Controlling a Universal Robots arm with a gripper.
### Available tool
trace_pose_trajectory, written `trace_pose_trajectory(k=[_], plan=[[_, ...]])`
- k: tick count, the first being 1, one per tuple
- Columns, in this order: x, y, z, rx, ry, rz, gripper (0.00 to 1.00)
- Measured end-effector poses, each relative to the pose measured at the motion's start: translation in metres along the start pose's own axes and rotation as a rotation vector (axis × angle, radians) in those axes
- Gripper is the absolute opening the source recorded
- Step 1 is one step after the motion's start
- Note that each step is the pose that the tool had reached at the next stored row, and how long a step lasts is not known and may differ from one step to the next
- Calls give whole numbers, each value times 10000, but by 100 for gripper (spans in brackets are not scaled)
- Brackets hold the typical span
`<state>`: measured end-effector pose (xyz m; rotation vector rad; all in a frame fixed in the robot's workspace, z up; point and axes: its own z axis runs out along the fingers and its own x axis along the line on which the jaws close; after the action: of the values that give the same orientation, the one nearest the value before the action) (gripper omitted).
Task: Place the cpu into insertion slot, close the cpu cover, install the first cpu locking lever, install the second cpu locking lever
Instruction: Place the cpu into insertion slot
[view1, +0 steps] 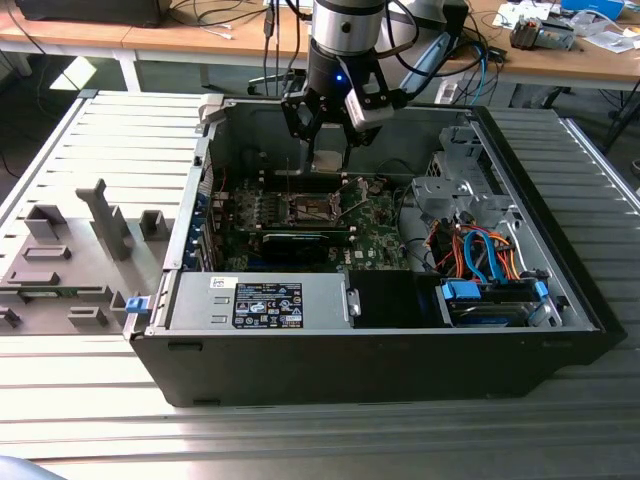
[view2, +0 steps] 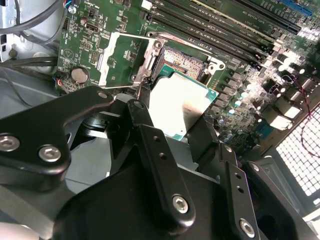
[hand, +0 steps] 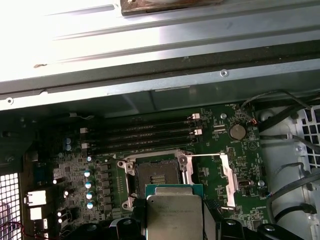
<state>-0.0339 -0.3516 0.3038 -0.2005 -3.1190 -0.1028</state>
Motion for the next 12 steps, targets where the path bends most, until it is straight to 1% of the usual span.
trace_pose_trajectory(k=[12], plan=[[0,0,0,1,-6,91,54]])
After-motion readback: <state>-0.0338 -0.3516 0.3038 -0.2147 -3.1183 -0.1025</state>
